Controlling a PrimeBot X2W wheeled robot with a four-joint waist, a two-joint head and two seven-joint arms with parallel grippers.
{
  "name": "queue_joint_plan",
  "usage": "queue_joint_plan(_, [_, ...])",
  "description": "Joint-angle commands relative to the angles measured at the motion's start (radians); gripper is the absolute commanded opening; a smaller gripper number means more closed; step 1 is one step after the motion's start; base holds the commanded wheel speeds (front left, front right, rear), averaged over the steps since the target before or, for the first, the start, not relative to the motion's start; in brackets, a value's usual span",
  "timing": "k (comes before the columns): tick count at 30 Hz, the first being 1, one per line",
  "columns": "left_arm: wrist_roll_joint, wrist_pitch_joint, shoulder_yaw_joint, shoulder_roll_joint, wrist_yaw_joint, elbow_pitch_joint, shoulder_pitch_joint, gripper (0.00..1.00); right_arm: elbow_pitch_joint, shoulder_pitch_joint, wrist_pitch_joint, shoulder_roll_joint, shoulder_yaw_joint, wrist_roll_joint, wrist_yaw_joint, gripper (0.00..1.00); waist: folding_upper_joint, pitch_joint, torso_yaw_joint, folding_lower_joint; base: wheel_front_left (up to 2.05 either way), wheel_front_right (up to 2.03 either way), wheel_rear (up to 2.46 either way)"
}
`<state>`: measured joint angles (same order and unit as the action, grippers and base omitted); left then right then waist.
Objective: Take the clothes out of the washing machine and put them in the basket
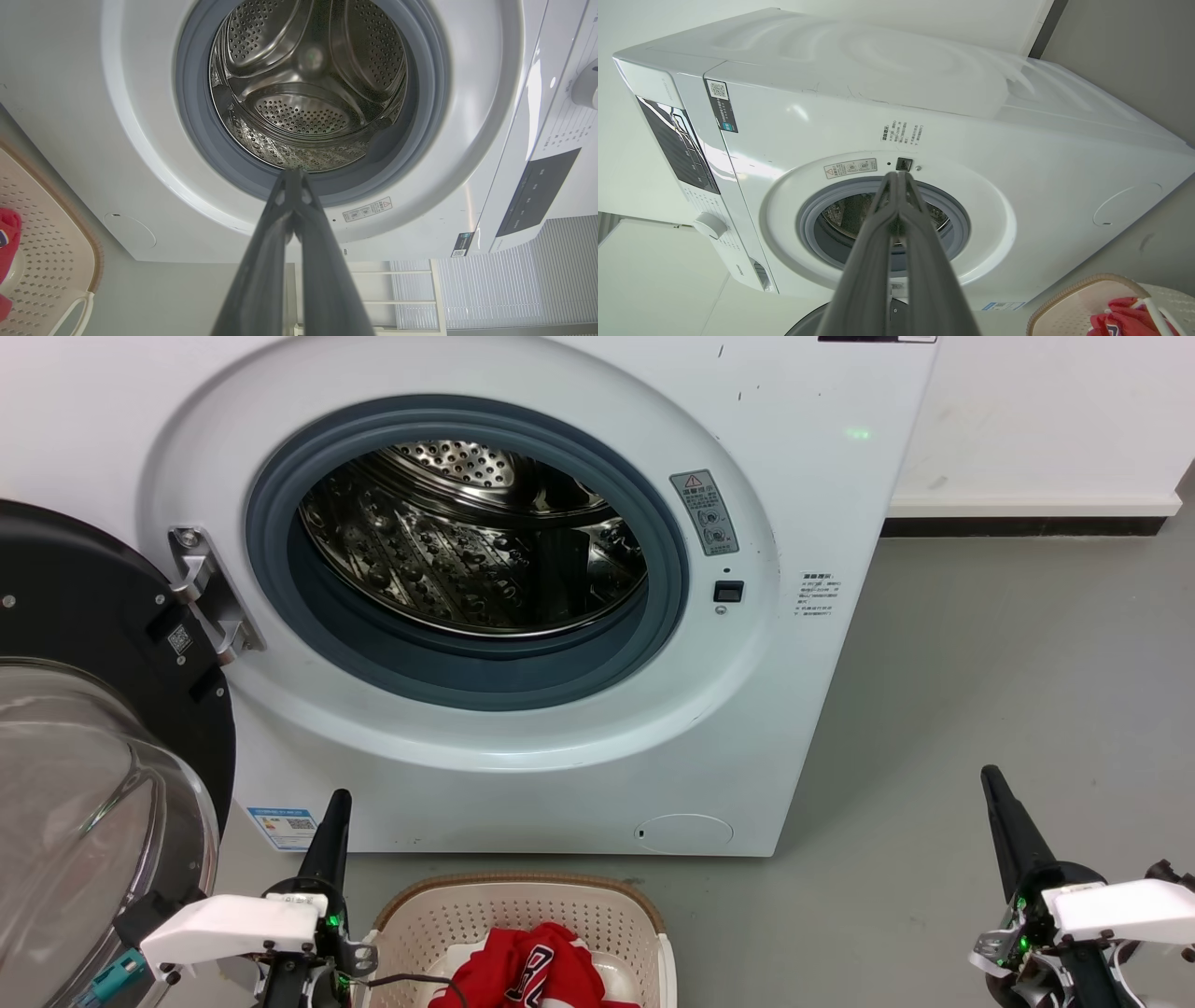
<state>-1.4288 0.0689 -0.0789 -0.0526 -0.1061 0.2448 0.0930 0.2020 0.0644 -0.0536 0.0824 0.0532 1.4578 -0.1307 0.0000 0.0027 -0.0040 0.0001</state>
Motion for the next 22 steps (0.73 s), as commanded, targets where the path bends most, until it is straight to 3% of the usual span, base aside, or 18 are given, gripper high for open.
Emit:
queue_joint_plan(1, [-0.024, 0.007, -0.008, 0.000, -0.008, -0.002, 0.020, 0.00, 0.005, 0.026, -0.003, 0.001, 0.003, 0.025, 0.000, 0.00, 0.0000, 0.000, 0.000, 0.0000, 0.00, 0.00, 0.00])
queue_joint_plan(22, [-0.173, 0.045, -0.037, 0.003, -0.026, 0.001, 0.020, 0.00, 0.041, 0.044, -0.028, -0.004, 0.021, 0.177, 0.000, 0.00, 0.0000, 0.000, 0.004, -0.0001, 0.00, 0.00, 0.00])
